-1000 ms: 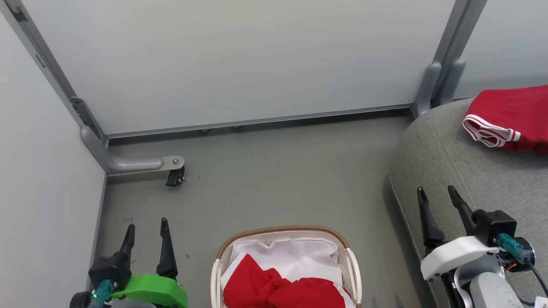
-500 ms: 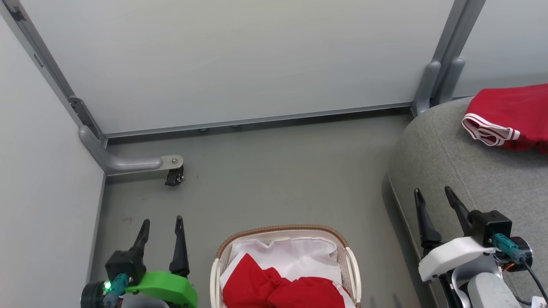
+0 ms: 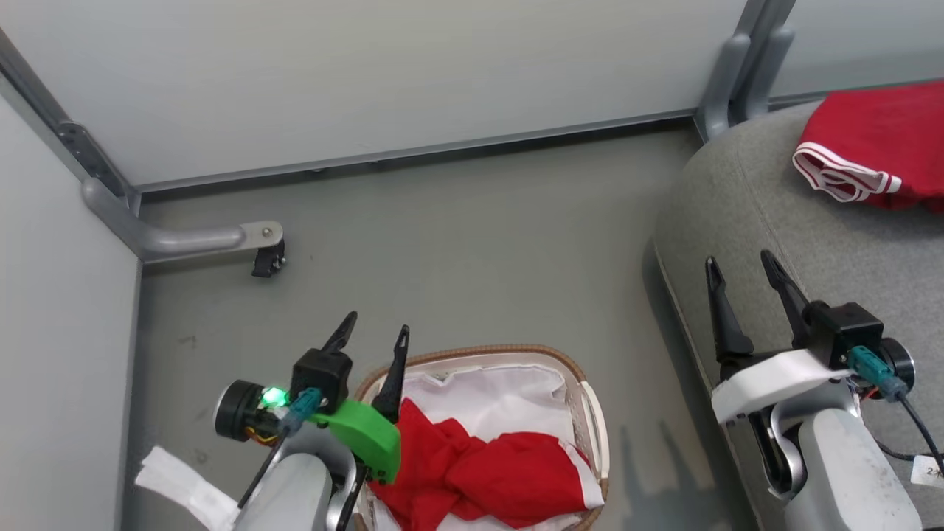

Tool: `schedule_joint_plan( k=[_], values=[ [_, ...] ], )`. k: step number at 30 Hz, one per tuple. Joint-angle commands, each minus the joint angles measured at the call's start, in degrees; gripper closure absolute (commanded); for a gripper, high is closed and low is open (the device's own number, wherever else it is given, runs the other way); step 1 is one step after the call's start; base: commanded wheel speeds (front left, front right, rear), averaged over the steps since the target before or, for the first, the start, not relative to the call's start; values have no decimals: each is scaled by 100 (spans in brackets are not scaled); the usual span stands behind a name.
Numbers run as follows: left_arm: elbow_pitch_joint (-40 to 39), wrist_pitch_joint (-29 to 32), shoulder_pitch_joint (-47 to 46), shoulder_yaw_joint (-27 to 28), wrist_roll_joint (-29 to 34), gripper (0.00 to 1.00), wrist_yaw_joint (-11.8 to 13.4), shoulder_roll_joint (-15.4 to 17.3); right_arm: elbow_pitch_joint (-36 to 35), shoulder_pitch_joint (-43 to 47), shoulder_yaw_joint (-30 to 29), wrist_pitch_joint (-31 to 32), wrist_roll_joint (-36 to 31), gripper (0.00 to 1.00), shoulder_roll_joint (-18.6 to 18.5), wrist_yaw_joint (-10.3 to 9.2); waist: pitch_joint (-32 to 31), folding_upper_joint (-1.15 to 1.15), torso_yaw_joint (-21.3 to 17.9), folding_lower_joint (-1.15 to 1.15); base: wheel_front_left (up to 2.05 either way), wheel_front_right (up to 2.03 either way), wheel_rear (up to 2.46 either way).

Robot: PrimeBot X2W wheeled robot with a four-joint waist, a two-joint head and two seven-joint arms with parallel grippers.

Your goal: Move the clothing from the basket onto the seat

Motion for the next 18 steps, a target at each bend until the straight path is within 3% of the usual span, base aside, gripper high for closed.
schedule_joint_plan(
  k=[1, 6, 12, 18],
  values=[
    [156, 5, -175, -88, 78, 0, -42, 11, -29, -102, 0, -11, -15, 0, -20, -8, 534, 0, -320, 0, 0, 0, 0],
    [1227, 144, -748, -891, -223, 0, -127, 17, -18, -406, 85, -11, 62, 0, -19, -8, 1169, 0, -619, 0, 0, 0, 0],
    [2041, 318, -1192, -2034, -193, 0, -135, 24, -55, -707, 283, -11, 194, 0, -16, -8, 1834, 0, -985, 0, 0, 0, 0],
    [2702, 391, -1578, -2748, -258, 0, -131, 96, -256, -1014, 520, -12, 413, 0, -15, -8, 2466, 0, -1438, 0, 0, 0, 0]
  ],
)
